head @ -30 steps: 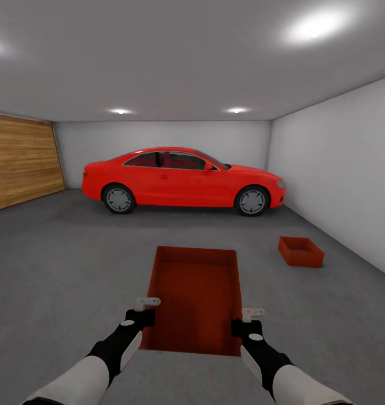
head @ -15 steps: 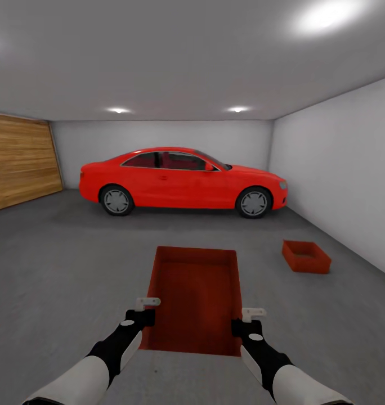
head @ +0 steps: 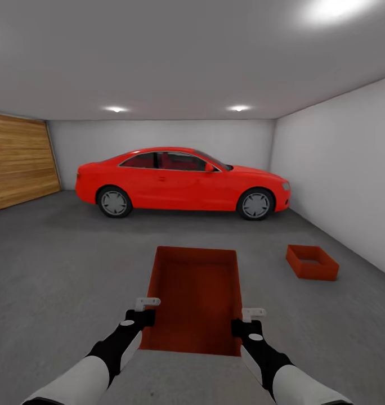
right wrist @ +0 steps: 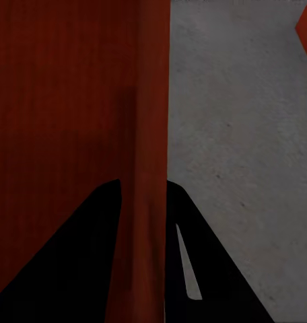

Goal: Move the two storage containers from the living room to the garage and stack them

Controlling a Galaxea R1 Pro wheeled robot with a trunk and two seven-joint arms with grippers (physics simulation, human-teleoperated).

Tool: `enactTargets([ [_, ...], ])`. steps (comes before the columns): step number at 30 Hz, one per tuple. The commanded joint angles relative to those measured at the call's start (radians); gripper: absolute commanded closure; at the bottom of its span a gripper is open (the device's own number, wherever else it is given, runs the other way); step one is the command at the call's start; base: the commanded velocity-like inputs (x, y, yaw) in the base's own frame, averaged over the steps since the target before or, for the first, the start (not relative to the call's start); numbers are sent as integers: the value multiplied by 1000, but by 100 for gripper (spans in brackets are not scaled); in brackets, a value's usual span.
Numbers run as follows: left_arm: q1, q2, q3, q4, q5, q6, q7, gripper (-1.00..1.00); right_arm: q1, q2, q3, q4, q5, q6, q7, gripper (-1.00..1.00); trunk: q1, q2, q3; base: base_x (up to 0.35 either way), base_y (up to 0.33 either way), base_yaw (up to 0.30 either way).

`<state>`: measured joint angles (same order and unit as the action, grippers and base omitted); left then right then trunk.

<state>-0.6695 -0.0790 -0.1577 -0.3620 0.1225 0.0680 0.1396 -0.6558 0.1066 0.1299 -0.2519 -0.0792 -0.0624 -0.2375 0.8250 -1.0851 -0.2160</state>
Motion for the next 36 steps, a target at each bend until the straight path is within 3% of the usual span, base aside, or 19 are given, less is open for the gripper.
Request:
enactTargets([
  [1,-1,22,1,-5,-9,-31,25,100,-1,-1,-3,3,-20,-4,-5,100,1,-1,-1,321,0,0],
  [36,-1,24,2,-5,-9,-31,25,100,-1,-1,-3,3,-20,-4,-5,100,1,-1,-1,321,0,0],
])
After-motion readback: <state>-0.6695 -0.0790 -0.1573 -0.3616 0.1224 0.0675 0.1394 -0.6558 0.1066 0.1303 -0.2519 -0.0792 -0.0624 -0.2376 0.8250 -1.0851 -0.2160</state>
